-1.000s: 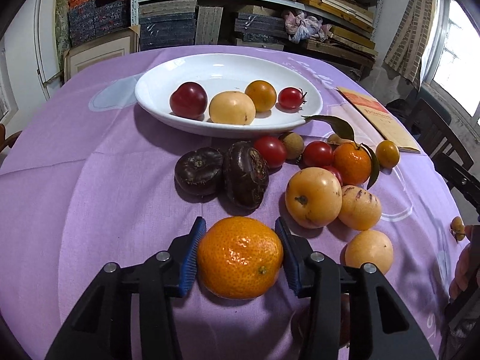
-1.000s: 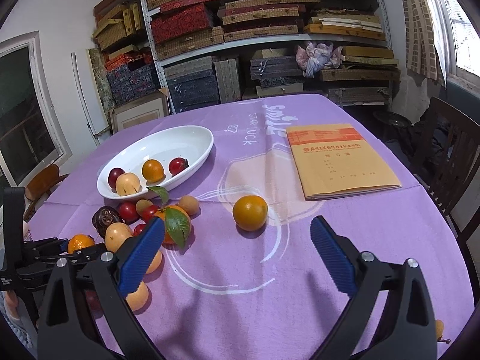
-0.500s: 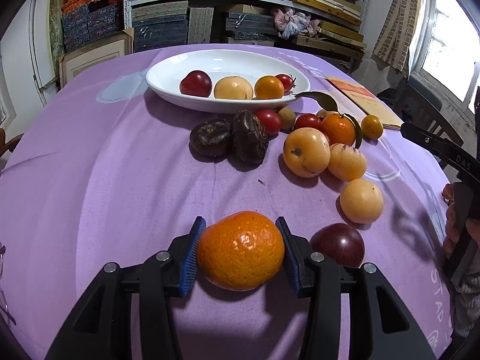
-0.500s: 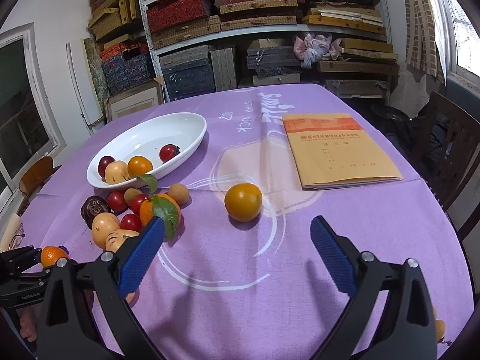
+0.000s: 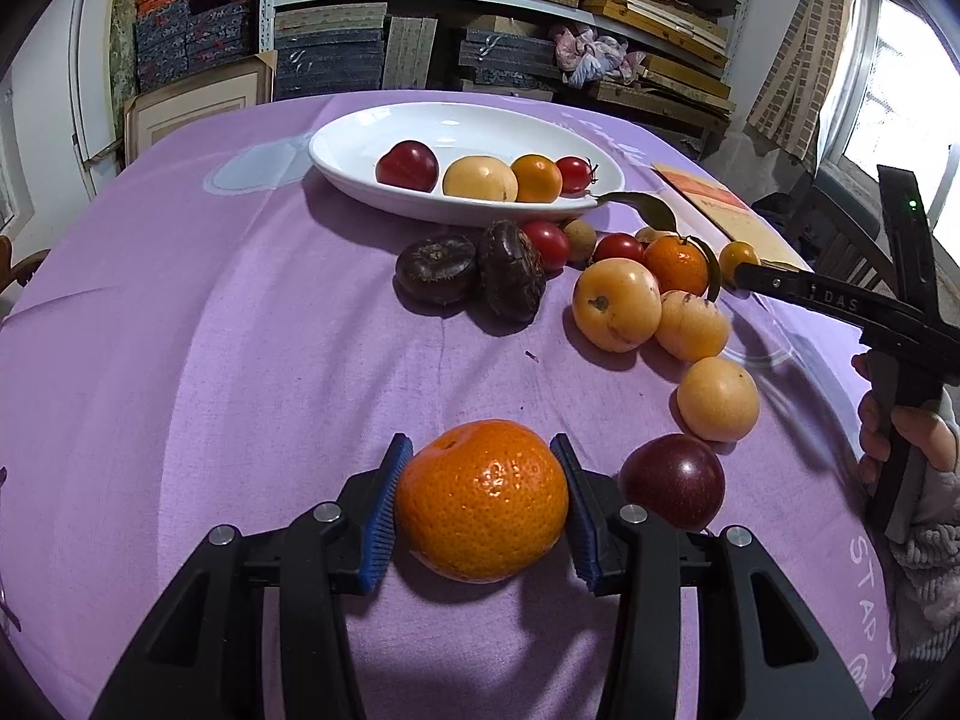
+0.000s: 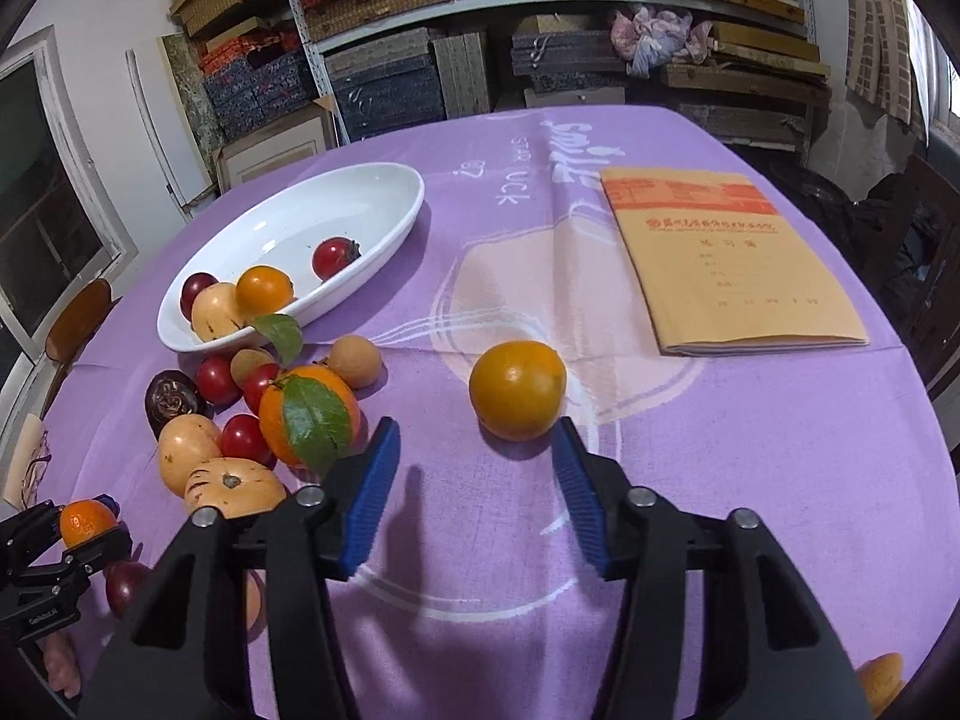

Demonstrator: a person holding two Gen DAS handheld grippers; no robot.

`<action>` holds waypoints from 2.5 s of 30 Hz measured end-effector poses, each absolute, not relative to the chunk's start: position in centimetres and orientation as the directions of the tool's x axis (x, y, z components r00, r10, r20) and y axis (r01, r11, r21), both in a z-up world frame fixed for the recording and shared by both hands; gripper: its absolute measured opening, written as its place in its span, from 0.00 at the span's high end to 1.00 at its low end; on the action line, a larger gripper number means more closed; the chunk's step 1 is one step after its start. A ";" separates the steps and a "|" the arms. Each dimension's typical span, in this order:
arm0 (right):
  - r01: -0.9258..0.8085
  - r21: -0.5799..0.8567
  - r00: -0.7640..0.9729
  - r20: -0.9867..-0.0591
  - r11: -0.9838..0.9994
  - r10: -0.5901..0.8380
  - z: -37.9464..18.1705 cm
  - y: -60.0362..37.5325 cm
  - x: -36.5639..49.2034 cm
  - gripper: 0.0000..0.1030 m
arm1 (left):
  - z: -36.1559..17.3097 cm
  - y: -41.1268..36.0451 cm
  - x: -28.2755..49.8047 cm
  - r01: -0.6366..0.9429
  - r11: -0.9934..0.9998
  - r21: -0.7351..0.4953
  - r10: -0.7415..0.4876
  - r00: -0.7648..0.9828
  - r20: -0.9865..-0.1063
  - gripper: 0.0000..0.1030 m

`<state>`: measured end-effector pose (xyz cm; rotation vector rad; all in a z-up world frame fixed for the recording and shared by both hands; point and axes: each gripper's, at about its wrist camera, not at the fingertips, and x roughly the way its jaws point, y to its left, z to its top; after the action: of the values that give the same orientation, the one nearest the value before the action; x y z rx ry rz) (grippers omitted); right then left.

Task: Organize fruits
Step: 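Grasp the small orange beside the notebook with the right tool while the left holds the mandarin, then lower the mandarin and orange onto the white plate and open both tools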

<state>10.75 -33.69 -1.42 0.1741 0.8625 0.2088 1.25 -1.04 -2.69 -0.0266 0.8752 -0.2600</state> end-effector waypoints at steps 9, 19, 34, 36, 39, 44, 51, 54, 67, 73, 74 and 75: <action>-0.058 0.298 0.656 -0.708 0.953 0.261 -1.3 -35.2 12.8 0.38 | -2.7 -0.9 1.2 0.212 0.967 -0.139 -0.242 0.607 -0.757 0.54; -0.062 0.266 0.635 -0.733 0.962 0.244 -1.8 -34.5 14.9 0.43 | -2.7 -0.8 1.2 0.212 0.968 -0.138 -0.241 0.607 -0.757 0.54; -0.115 0.213 0.639 -0.732 0.970 0.237 -1.4 -33.4 12.2 0.64 | -2.7 -0.6 1.3 0.205 0.968 -0.142 -0.240 0.612 -0.754 0.54; -0.130 0.220 0.651 -0.716 0.967 0.251 -0.9 -33.2 11.4 0.64 | -2.5 -0.4 1.4 0.201 0.968 -0.152 -0.246 0.615 -0.749 0.54; -0.154 0.244 0.670 -0.686 0.957 0.283 0.3 -32.8 10.7 0.64 | -1.6 0.3 2.0 0.183 0.968 -0.173 -0.250 0.634 -0.732 0.54; -0.211 0.263 0.648 -0.684 0.942 0.336 2.5 -30.8 12.5 0.64 | 1.6 0.8 6.4 0.154 0.976 -0.156 -0.219 0.657 -0.721 0.54; -0.250 0.225 0.641 -0.691 0.942 0.335 5.1 -26.9 18.7 0.64 | 4.9 0.9 15.5 0.072 0.990 -0.119 -0.135 0.697 -0.705 0.54; -0.252 0.197 0.627 -0.713 0.947 0.315 4.8 -25.1 22.1 0.64 | 4.6 1.1 19.2 0.035 0.992 -0.118 -0.110 0.685 -0.720 0.54; -0.269 0.134 0.552 -0.790 0.954 0.267 1.0 -21.9 29.6 0.64 | 0.9 1.0 26.8 0.001 0.994 -0.110 -0.086 0.622 -0.779 0.53; -0.276 0.115 0.588 -0.765 0.954 0.263 3.0 -22.2 28.5 0.64 | 2.2 1.6 25.4 -0.006 0.995 -0.097 -0.070 0.647 -0.759 0.53; -0.276 0.125 0.600 -0.752 0.953 0.272 3.7 -22.5 27.9 0.64 | 2.7 1.9 25.0 -0.011 0.995 -0.099 -0.068 0.654 -0.754 0.53; -0.277 0.134 0.612 -0.739 0.952 0.282 4.4 -22.9 27.2 0.64 | 3.2 2.1 24.5 -0.016 0.995 -0.101 -0.065 0.660 -0.748 0.51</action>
<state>27.24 -22.89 4.44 0.0062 0.8539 0.3224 24.49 2.15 3.24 -0.1015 0.8499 -0.0282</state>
